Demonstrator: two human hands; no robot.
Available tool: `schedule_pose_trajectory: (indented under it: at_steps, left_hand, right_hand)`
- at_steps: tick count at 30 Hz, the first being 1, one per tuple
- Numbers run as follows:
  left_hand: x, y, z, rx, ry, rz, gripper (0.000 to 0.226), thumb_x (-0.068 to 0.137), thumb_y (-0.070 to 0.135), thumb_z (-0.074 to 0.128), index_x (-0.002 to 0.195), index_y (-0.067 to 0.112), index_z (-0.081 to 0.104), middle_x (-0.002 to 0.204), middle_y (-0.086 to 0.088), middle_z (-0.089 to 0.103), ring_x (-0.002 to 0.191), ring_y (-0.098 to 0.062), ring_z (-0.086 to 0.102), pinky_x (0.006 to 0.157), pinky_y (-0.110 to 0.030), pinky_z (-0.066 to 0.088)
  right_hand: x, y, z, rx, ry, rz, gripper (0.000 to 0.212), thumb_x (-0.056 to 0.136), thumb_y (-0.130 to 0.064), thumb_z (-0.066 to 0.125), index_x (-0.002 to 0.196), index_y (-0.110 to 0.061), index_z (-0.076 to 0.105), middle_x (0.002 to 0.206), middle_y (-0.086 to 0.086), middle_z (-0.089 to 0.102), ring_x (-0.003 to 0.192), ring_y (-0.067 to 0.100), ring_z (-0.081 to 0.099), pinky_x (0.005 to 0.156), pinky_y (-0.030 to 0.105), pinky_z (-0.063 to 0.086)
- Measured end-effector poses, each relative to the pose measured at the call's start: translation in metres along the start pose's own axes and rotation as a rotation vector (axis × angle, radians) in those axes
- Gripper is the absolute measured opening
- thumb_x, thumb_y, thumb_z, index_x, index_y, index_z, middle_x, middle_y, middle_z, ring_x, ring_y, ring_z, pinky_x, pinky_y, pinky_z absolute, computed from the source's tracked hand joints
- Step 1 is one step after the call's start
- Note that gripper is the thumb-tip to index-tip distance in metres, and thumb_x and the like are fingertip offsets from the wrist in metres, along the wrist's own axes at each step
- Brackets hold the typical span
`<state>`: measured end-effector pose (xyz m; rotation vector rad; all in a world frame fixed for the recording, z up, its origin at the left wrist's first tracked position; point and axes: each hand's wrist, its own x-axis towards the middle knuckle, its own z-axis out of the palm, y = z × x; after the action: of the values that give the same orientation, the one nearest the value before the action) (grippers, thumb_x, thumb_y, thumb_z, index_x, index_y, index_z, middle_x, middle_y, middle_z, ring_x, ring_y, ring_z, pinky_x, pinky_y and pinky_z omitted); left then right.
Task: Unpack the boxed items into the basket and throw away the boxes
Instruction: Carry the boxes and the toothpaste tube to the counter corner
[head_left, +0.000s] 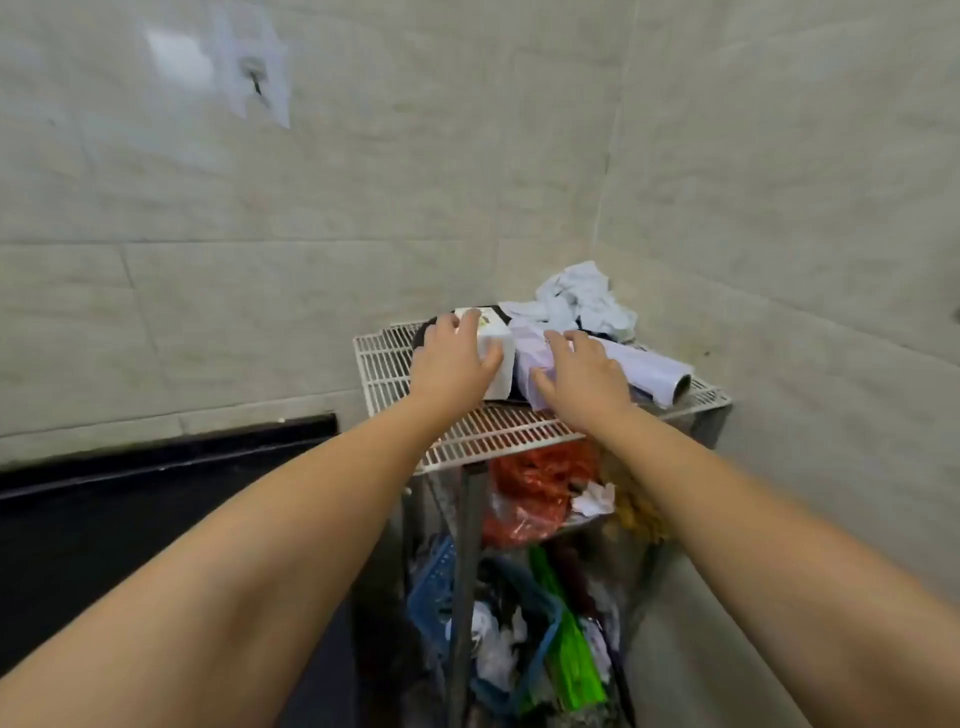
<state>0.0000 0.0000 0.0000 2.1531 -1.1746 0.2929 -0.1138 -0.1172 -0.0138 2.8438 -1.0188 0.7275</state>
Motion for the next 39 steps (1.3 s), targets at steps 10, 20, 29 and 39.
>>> schedule_pose_trajectory:
  at_steps: [10, 20, 29, 39]
  left_hand:
    - [0.053, 0.009, 0.060, -0.169, -0.069, -0.492, 0.069, 0.077, 0.046, 0.057, 0.136, 0.020, 0.033, 0.130, -0.018, 0.034, 0.105, -0.044, 0.052, 0.077, -0.041, 0.043]
    - [0.055, -0.043, 0.011, -0.773, 0.302, -0.646, 0.039, 0.079, 0.036, 0.057, 0.114, 0.019, 0.059, 0.097, -0.003, 0.060, 0.088, -0.026, 0.058, 0.080, -0.042, 0.056]
    - [-0.029, -0.196, -0.120, -0.694, 0.504, -0.715, 0.028, 0.078, 0.033, 0.056, 0.104, 0.026, 0.056, 0.102, -0.003, 0.064, 0.096, -0.026, 0.062, 0.081, -0.049, 0.057]
    - [-0.239, -0.359, -0.167, -0.131, 0.297, -0.900, 0.030, 0.075, 0.032, 0.054, 0.102, 0.021, 0.061, 0.097, -0.008, 0.065, 0.079, -0.025, 0.065, 0.063, -0.033, 0.053]
  right_hand:
    - [0.042, 0.026, 0.036, 0.106, -0.267, 0.044, 0.060, 0.081, -0.054, 0.047, 0.128, -0.017, 0.040, 0.122, 0.015, 0.055, 0.103, 0.033, 0.057, 0.080, 0.041, 0.050]
    - [0.069, -0.002, 0.015, 0.338, -0.096, 0.077, 0.058, 0.090, -0.043, 0.042, 0.143, -0.023, 0.028, 0.128, 0.020, 0.048, 0.101, 0.035, 0.058, 0.073, 0.033, 0.040]
    - [0.062, -0.185, 0.037, 0.552, -0.138, -0.215, 0.057, 0.088, -0.041, 0.044, 0.141, -0.022, 0.031, 0.119, 0.021, 0.052, 0.097, 0.039, 0.057, 0.073, 0.036, 0.044]
    - [-0.081, -0.377, 0.162, 0.372, -0.531, -0.460, 0.058, 0.091, -0.041, 0.040, 0.144, -0.028, 0.023, 0.119, 0.016, 0.044, 0.067, 0.031, 0.047, 0.060, 0.031, 0.038]
